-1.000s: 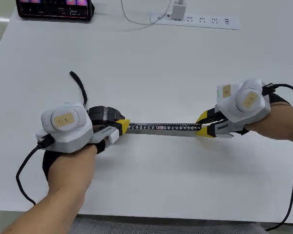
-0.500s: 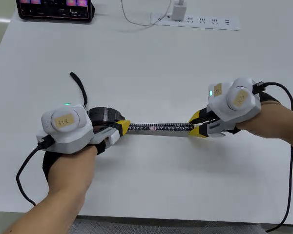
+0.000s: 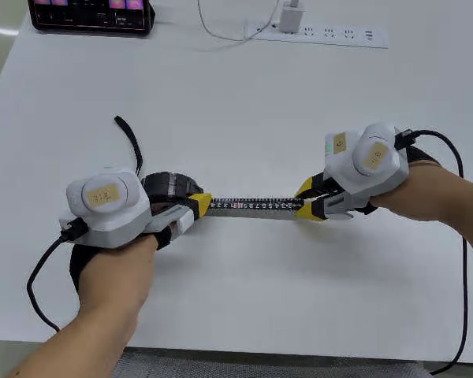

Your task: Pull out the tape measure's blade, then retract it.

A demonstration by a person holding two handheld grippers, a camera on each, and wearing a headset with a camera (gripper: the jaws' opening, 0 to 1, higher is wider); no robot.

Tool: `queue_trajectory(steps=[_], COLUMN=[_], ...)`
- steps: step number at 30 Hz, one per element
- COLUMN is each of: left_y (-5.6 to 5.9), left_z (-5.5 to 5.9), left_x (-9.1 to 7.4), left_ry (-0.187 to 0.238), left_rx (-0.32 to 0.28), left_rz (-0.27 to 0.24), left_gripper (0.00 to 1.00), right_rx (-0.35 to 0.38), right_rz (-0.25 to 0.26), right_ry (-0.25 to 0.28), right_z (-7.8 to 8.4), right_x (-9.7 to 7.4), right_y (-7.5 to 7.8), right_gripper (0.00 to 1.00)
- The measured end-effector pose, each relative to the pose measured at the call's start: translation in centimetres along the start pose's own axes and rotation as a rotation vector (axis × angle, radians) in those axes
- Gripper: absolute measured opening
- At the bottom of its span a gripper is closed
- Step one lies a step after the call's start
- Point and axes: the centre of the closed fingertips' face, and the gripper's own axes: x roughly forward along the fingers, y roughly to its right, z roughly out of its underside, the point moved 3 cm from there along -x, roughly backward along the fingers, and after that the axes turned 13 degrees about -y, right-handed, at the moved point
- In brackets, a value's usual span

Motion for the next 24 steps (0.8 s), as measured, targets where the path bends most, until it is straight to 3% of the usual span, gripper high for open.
queue_trajectory(steps=[24], left_y=[-0.2], left_z=[0.0], left_x=[-0.1], left_ry=[0.0], left_rx=[-0.01], left_rz=[0.013], left_gripper=[0.61], right_rx=[0.004], right_rz=[-0.021], right_ry=[0.013], right_z=[-2.1], right_x=[1.6], right_y=[0.0], right_gripper=[0.1])
